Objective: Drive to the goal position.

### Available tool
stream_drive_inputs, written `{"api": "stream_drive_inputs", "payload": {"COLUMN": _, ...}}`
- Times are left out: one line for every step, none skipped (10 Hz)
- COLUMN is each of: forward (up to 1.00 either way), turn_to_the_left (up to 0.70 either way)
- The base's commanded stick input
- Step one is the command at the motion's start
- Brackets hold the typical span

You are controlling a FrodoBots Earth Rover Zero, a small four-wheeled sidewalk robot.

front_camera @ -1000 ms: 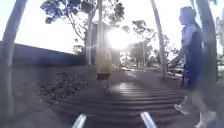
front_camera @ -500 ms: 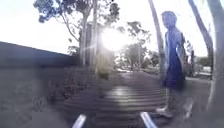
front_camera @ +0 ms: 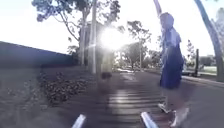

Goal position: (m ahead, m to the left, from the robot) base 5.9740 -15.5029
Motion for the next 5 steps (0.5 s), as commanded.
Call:
{"api": "stream_drive_inputs", "payload": {"forward": 0.98, "turn_to_the_left": 0.00}}
{"api": "stream_drive_inputs", "payload": {"forward": 0.98, "turn_to_the_left": 0.00}}
{"api": "stream_drive_inputs", "payload": {"forward": 0.98, "turn_to_the_left": 0.00}}
{"api": "stream_drive_inputs", "payload": {"forward": 0.98, "turn_to_the_left": 0.00}}
{"api": "stream_drive_inputs", "payload": {"forward": 0.98, "turn_to_the_left": 0.00}}
